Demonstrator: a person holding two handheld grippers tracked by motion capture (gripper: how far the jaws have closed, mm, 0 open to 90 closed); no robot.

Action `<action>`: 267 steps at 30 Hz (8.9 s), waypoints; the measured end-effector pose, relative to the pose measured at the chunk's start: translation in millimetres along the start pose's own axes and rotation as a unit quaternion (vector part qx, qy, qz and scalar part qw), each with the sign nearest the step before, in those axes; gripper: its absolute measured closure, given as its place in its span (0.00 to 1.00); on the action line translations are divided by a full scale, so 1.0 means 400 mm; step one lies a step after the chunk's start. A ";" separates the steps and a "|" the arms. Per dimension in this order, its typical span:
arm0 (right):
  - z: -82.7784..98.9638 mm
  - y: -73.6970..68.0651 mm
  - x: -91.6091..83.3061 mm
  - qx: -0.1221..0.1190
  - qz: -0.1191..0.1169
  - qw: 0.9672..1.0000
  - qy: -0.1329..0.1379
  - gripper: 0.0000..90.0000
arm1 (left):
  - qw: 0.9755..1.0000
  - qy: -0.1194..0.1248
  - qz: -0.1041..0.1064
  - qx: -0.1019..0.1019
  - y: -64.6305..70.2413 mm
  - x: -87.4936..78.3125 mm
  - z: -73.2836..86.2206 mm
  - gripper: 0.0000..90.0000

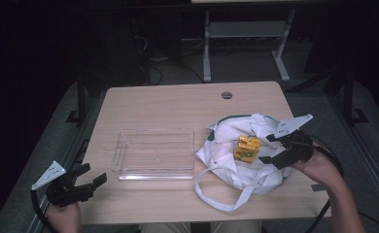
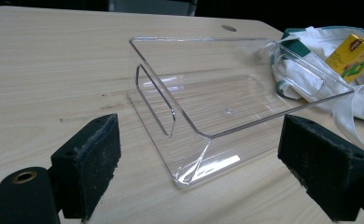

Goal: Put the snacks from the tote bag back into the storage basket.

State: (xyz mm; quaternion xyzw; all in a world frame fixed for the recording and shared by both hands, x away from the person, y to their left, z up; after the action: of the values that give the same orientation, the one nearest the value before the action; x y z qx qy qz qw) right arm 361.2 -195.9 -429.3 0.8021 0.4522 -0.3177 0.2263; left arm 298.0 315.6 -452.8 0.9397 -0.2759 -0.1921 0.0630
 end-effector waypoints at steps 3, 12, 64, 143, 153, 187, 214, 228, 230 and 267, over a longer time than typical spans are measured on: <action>-0.016 0.006 0.008 -0.003 -0.005 1.000 -0.006 0.23 | 1.000 0.002 -0.001 0.000 0.000 -0.001 -0.002 0.14; -0.044 0.030 0.051 -0.001 -0.024 0.999 -0.031 0.24 | 1.000 0.001 0.000 -0.003 -0.009 -0.002 0.000 0.14; -0.040 0.047 0.170 -0.024 -0.038 0.996 -0.077 0.54 | 1.000 0.006 -0.003 -0.004 -0.011 -0.007 -0.004 0.14; -0.398 -0.140 0.115 -0.130 -0.117 0.985 -0.008 0.58 | 1.000 0.017 -0.009 -0.009 -0.024 -0.018 -0.006 0.14; -0.426 -0.164 0.139 -0.141 -0.124 0.982 -0.009 0.58 | 1.000 0.017 -0.010 -0.010 -0.024 -0.020 -0.006 0.14; -0.504 -0.240 0.200 -0.173 -0.149 0.974 -0.007 0.58 | 1.000 0.019 -0.010 -0.010 -0.028 -0.021 -0.006 0.14; -0.522 -0.281 0.257 -0.184 -0.166 0.969 -0.021 0.58 | 1.000 0.023 -0.012 -0.016 -0.032 -0.025 -0.008 0.14; -0.510 -0.286 0.276 -0.183 -0.169 0.968 -0.025 0.58 | 1.000 0.024 -0.013 -0.011 -0.034 -0.028 -0.009 0.14; -0.507 -0.285 0.278 -0.183 -0.170 0.968 -0.026 0.58 | 0.999 0.025 -0.014 -0.014 -0.033 -0.027 -0.009 0.14; -0.463 -0.281 0.324 -0.167 -0.173 0.970 -0.033 0.58 | 1.000 0.026 -0.013 -0.013 -0.032 -0.028 -0.011 0.14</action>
State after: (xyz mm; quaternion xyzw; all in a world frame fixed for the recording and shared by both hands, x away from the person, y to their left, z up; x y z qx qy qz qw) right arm 370.4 54.9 -401.6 0.6519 0.6225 -0.2988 0.3135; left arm 297.2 332.4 -448.0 0.9469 -0.2595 -0.1724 0.0799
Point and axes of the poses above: each handheld gripper's, and its own axes: x roughly forward along the jaws, z roughly out of its underside, y roughly to its right, the point moved 10 cm from there along x, roughly forward along the jaws, and after that the axes turned 4 degrees about y, right-handed, at the moved point
